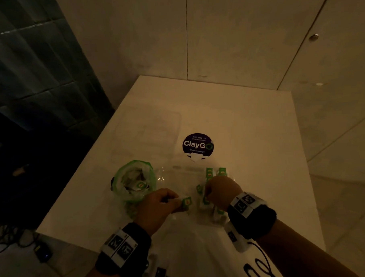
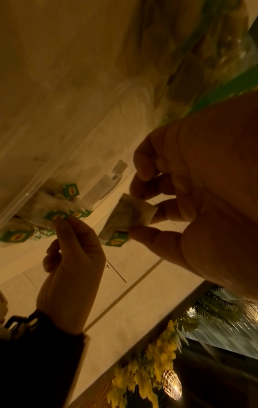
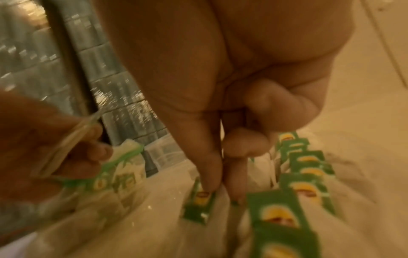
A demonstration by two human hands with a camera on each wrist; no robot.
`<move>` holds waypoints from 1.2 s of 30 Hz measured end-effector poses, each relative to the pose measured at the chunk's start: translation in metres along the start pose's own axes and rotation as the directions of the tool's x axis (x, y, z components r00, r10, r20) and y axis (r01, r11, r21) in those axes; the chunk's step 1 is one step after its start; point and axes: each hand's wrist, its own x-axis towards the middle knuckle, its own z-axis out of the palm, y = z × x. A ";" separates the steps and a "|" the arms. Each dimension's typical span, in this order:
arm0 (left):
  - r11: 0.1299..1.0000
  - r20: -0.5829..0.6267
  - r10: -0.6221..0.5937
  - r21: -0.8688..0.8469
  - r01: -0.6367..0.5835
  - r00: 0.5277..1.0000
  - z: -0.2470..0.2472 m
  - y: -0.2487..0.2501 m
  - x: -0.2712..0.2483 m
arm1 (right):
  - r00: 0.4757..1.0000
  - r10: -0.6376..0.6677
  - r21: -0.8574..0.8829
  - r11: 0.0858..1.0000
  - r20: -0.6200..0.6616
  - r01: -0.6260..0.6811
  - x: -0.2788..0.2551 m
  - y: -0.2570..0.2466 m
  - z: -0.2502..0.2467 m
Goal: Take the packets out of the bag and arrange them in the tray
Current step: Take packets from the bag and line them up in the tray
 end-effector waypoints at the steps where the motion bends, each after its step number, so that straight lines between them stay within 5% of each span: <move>1: 1.000 -0.014 0.010 0.013 -0.010 1.000 0.001 0.000 0.001 | 1.000 0.007 -0.032 0.999 -0.019 -0.007 0.000 -0.001 0.000; 6: 0.999 0.043 -0.018 -0.038 0.019 0.999 0.008 0.002 0.003 | 0.990 0.044 0.040 0.998 -0.131 -0.039 -0.007 0.005 -0.006; 9: 0.997 0.061 -0.009 -0.074 0.014 0.998 0.015 0.007 0.003 | 0.971 0.028 0.273 0.961 -0.236 0.039 -0.017 0.016 -0.018; 13: 0.997 0.099 -0.012 -0.072 0.019 0.995 0.022 0.013 0.004 | 0.989 -0.113 0.595 0.790 -0.096 0.148 -0.036 0.010 -0.028; 18: 0.997 0.169 -0.011 0.075 -0.002 0.986 0.029 0.012 0.006 | 0.981 -0.114 0.396 0.903 -0.156 0.168 -0.033 0.011 -0.018; 22: 0.914 0.105 0.081 0.390 -0.116 0.991 0.019 0.001 0.003 | 0.998 -0.057 0.253 0.965 -0.031 0.063 -0.026 0.008 -0.002; 28: 0.912 0.099 0.105 0.388 -0.135 0.990 0.003 -0.010 -0.003 | 0.998 0.042 0.184 0.982 0.057 -0.051 -0.020 -0.008 0.018; 36: 0.886 0.120 0.250 0.372 -0.277 0.961 -0.018 0.010 -0.024 | 0.993 0.050 0.136 0.990 -0.103 -0.035 -0.022 -0.012 0.013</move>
